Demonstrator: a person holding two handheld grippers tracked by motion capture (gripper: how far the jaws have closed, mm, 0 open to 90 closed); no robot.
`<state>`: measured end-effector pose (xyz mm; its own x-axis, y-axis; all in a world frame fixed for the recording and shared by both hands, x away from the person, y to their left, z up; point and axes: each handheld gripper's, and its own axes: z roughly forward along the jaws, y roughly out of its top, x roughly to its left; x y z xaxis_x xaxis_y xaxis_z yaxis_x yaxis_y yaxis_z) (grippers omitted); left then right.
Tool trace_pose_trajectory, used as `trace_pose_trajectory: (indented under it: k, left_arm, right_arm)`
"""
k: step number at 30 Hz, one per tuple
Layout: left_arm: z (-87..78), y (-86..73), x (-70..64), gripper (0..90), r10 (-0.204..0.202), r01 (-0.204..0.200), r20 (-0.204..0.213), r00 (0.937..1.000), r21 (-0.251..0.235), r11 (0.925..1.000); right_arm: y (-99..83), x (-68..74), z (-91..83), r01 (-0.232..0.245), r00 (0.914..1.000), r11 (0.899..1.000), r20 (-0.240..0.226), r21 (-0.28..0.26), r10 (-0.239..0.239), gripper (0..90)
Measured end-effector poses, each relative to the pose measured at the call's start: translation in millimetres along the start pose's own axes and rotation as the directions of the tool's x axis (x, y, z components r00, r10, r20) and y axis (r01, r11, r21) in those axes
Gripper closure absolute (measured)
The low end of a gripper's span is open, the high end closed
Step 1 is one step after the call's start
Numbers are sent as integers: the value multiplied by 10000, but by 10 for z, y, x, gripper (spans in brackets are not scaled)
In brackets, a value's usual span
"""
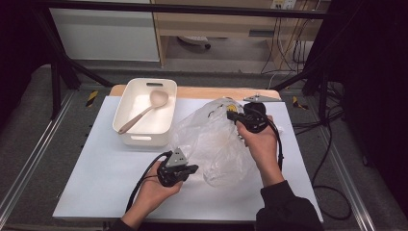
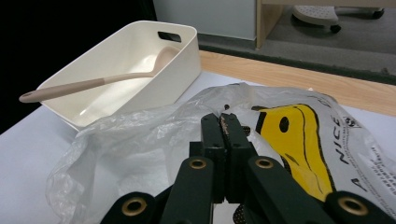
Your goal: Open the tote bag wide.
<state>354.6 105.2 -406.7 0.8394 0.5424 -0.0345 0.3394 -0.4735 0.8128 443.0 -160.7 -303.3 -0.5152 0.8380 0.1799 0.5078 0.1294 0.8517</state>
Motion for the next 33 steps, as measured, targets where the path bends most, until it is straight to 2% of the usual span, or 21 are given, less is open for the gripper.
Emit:
trace_pose_trajectory:
  k: [3,8,10,14,18,22,24,28,31,33]
  left_arm:
    - [-130,59,-31,900,-274,277,96,9996,-323,9991]
    - [-336,212,-41,900,-325,316,-167,9993,-533,9981]
    - [-403,274,-24,858,-303,281,-393,9988,-569,9980]
    - [-474,336,51,800,-368,340,-505,9980,-549,9979]
    - [-488,395,123,620,-651,570,-1025,9926,-799,9952]
    - [-509,458,171,433,-947,769,-1517,9839,-1189,9899]
    - [-540,477,193,376,-1114,894,-1655,9799,-1351,9868]
    - [-587,532,270,220,-1404,1161,-1813,9734,-1384,9836]
    - [-638,583,343,164,-1437,1148,-1903,9712,-1549,9812]
    - [-669,599,385,145,-1410,1108,-1874,9721,-1633,9803]
  right_arm:
    - [-27,7,51,93,9999,9999,-130,121,-91,900]
    - [-33,21,54,108,9996,9999,-254,113,-105,900]
    - [-44,32,56,109,9994,9999,-316,130,-105,900]
    - [-60,30,56,162,9994,9997,-309,164,-157,900]
    - [-75,23,63,136,9992,9997,-369,195,-128,900]
    - [-108,15,75,106,9990,9996,-429,253,-95,900]
    - [-131,18,81,163,9991,9994,-409,308,-150,900]
    - [-171,12,99,85,9990,9991,-449,425,-66,900]
    - [-197,-11,124,23,9988,9987,-499,513,2,900]
    - [-215,-26,133,61,9989,9985,-462,543,-36,900]
